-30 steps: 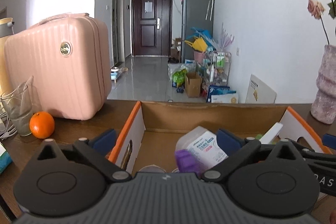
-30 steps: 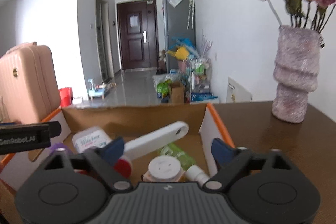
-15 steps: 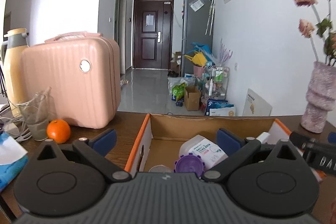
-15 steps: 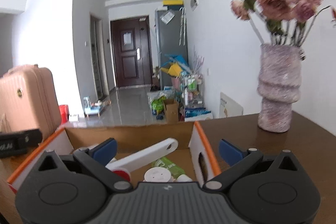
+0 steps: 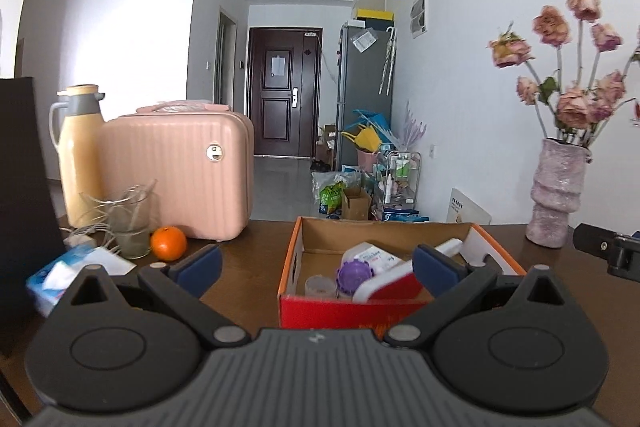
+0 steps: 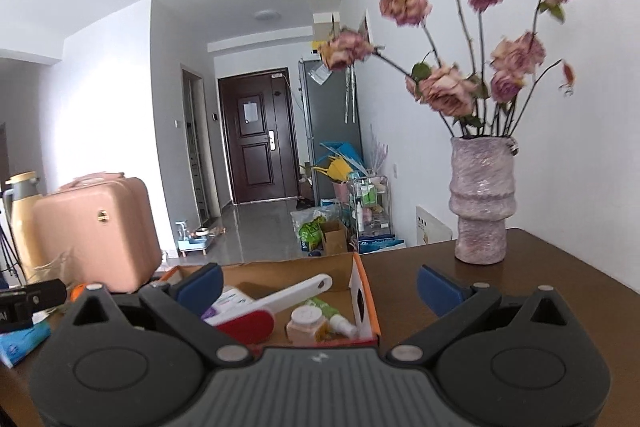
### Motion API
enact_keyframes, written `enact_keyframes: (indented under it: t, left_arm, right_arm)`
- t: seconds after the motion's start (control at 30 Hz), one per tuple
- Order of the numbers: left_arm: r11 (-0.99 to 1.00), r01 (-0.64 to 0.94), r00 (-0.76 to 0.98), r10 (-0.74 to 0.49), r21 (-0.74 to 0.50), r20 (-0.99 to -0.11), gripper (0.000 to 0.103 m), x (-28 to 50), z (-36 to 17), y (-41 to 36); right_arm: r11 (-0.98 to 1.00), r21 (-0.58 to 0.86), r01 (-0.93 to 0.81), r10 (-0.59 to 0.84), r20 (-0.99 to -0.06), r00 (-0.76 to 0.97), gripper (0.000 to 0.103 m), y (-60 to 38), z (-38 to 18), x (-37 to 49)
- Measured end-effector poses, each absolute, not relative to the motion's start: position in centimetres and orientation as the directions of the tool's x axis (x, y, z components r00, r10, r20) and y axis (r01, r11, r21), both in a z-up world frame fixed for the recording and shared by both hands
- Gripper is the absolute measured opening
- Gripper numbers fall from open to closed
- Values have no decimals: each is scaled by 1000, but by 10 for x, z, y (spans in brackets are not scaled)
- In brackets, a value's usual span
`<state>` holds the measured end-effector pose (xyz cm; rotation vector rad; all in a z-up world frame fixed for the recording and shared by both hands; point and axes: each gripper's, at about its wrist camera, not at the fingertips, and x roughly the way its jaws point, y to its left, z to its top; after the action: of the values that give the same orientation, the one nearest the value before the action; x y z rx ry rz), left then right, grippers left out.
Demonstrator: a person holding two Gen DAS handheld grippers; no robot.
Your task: Organize rigid objects
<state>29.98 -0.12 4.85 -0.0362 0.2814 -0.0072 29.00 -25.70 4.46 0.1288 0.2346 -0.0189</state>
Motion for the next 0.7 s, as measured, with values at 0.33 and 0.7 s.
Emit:
enact_keyframes:
  t: [0.33,0.7]
  left_arm:
    - [998,-39,959,25,-45,-282,103,188,39,13]
    - [999,-38,962,26,-38,-270,103,114,32,17]
  right_arm:
    - [997,82,14,8,-264,965,103,-252,30,181]
    - [999,47,-3,16,-278,961,103,-241,16,113]
